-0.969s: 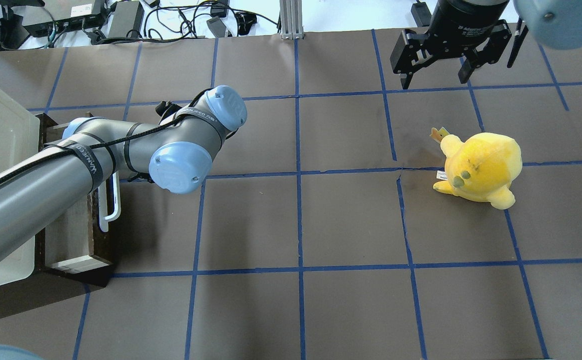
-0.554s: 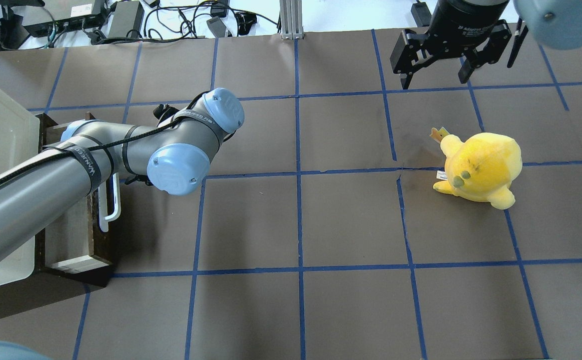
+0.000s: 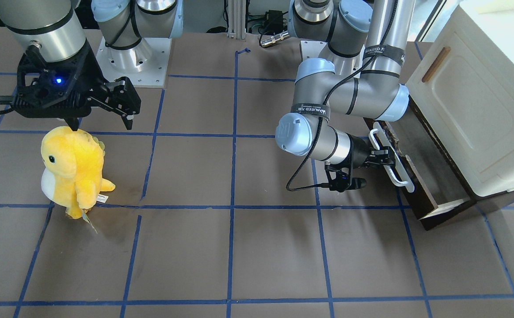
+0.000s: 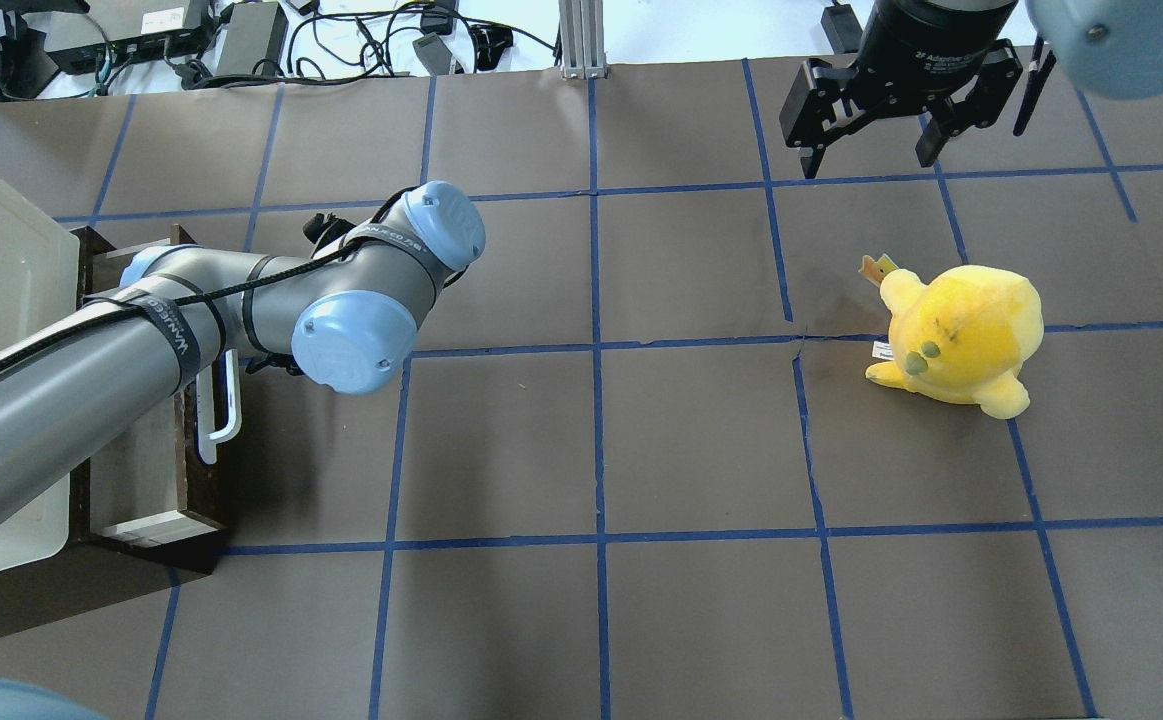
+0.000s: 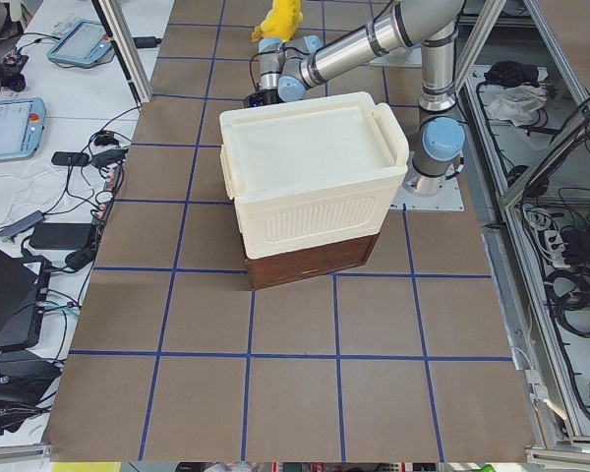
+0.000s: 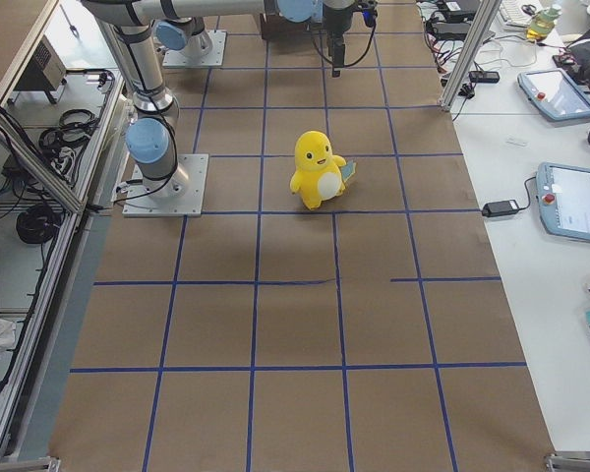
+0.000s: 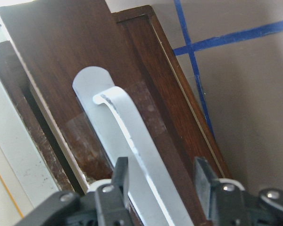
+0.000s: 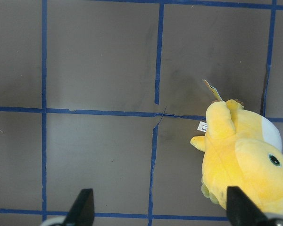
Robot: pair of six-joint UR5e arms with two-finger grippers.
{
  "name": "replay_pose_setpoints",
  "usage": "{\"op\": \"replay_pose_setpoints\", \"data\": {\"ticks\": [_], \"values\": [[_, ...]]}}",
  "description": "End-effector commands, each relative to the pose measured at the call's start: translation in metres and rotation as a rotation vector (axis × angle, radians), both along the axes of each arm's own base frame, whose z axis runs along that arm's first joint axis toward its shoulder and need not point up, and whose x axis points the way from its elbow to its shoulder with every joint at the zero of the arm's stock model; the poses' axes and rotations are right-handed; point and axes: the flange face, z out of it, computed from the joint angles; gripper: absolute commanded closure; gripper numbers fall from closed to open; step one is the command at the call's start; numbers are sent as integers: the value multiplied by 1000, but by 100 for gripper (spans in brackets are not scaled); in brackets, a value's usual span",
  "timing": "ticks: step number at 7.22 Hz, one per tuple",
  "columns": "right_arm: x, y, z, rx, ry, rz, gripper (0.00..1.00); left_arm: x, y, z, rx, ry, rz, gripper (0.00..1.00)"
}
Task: Pull drawer sideways
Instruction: 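Keep pulling the drawer outward with the left gripper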
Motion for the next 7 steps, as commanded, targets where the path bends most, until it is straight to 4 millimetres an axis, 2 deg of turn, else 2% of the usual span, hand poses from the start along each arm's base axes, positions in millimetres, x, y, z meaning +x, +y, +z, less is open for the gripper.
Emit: {"op": "replay_pose_setpoints", "data": {"ticks": [1,2,5,7], "values": [[0,0,0,0,0,2,0,0,0,-1,2,1,1,58],[0,0,0,0,0,2,0,0,0,1,-1,2,1,62],[0,0,0,0,0,0,0,0,-1,0,-6,5,6,62],[0,0,0,0,0,0,0,-1,-1,2,-10,9,7,69]]}}
